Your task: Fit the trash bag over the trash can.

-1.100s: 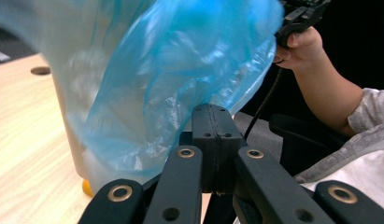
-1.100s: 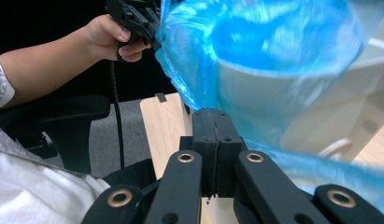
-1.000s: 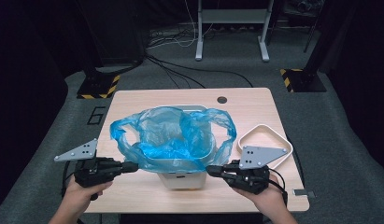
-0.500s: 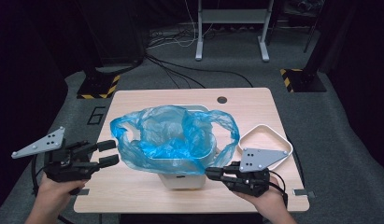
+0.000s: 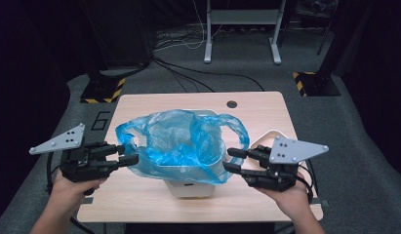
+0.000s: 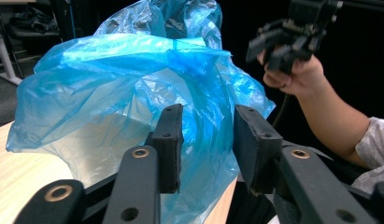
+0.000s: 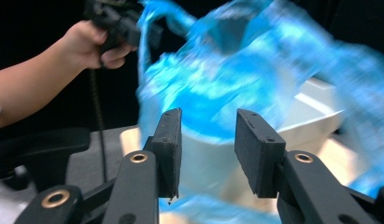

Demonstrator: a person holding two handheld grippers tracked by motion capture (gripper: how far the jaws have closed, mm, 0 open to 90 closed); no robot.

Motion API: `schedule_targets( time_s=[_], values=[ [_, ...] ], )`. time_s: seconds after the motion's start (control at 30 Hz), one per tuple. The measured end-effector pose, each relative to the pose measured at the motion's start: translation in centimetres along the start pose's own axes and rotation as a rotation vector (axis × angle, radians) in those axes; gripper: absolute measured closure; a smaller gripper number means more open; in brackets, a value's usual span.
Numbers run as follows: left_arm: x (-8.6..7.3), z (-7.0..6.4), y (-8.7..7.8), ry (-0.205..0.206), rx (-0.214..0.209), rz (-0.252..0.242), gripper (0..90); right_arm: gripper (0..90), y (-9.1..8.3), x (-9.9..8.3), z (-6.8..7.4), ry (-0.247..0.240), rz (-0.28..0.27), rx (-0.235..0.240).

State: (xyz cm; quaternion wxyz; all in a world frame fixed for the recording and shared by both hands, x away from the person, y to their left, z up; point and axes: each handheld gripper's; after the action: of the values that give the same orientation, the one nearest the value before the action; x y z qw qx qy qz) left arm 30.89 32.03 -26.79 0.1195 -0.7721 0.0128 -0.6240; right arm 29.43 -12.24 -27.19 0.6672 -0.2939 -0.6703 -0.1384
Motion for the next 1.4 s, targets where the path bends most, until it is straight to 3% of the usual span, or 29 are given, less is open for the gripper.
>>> schedule_targets(
  time_s=[0.13,0.43,0.67,0.83,0.97,1.03,1.13,1.2,1.4],
  values=[
    [0.2,0.3,0.0,0.005,0.009,0.003,66.5,60.7,0.4,0.9,-1.1,-0.002,0.002,-0.026],
    [0.8,0.0,0.2,0.016,0.021,0.024,65.9,58.6,0.8,2.9,-2.1,-0.023,0.007,-0.047],
    [1.4,-0.3,0.2,0.016,0.016,0.03,58.3,53.3,1.7,5.1,-2.9,-0.032,0.006,-0.055],
    [1.5,-0.2,0.2,0.01,0.013,0.019,54.6,49.8,3.2,5.8,-3.1,-0.038,0.018,-0.042],
    [1.5,-0.1,0.5,0.012,0.001,0.027,60.2,50.2,4.9,6.1,-3.3,-0.043,0.043,-0.034],
    [1.4,0.0,0.6,0.018,0.001,0.033,63.9,58.6,5.6,6.2,-3.4,-0.05,0.054,-0.032],
    [1.0,0.1,0.6,0.024,-0.002,0.037,75.6,79.3,6.3,6.0,-3.8,-0.046,0.084,-0.02],
    [0.6,0.2,0.6,0.022,-0.004,0.044,83.1,88.1,6.6,5.7,-4.1,-0.049,0.098,-0.03],
    [-1.6,0.7,0.2,-0.009,0.016,0.062,88.9,89.9,7.0,4.4,-6.1,-0.001,0.134,-0.098]
  ],
)
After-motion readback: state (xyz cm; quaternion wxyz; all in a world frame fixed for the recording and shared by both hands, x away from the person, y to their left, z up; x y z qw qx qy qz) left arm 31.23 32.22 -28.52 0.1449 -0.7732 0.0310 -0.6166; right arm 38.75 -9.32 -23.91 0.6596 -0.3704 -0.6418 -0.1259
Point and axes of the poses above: each handheld gripper's, and its own axes: y roughly forward along the jaws, x roughly out of its top, z roughly to its left, and after that the axes turned 12 degrees about -x, right-handed
